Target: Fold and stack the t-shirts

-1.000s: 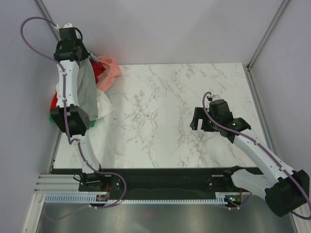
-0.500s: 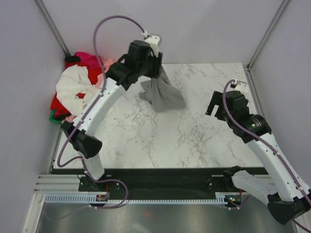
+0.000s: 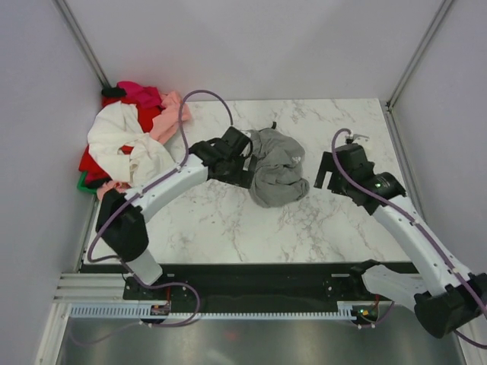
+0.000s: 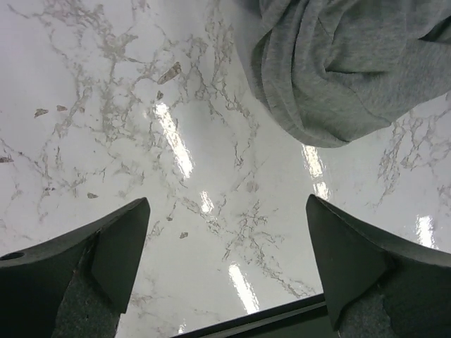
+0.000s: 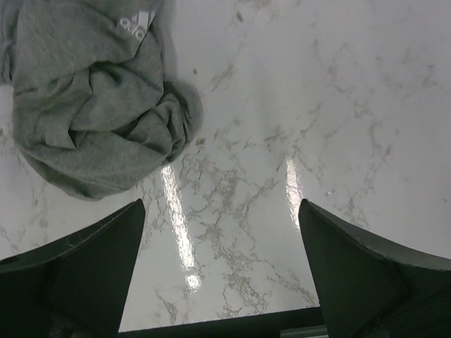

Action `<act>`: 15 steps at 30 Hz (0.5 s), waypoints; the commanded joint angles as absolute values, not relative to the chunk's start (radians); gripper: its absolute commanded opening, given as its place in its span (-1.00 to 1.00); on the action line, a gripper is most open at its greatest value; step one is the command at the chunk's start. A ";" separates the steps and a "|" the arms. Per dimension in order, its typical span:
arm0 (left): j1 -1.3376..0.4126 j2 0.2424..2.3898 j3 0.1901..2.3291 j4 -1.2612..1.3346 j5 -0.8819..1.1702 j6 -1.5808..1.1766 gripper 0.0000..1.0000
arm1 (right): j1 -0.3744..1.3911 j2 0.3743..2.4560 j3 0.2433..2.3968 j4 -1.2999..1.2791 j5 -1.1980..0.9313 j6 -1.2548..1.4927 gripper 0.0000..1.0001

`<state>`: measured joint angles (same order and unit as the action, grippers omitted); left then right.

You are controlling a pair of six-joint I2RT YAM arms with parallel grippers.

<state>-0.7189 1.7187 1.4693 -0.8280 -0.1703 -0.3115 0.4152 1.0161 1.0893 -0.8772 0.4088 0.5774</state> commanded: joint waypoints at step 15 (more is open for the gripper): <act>-0.503 2.185 2.029 -0.581 0.127 -0.400 0.75 | 0.390 1.349 0.813 -0.451 0.012 0.624 0.96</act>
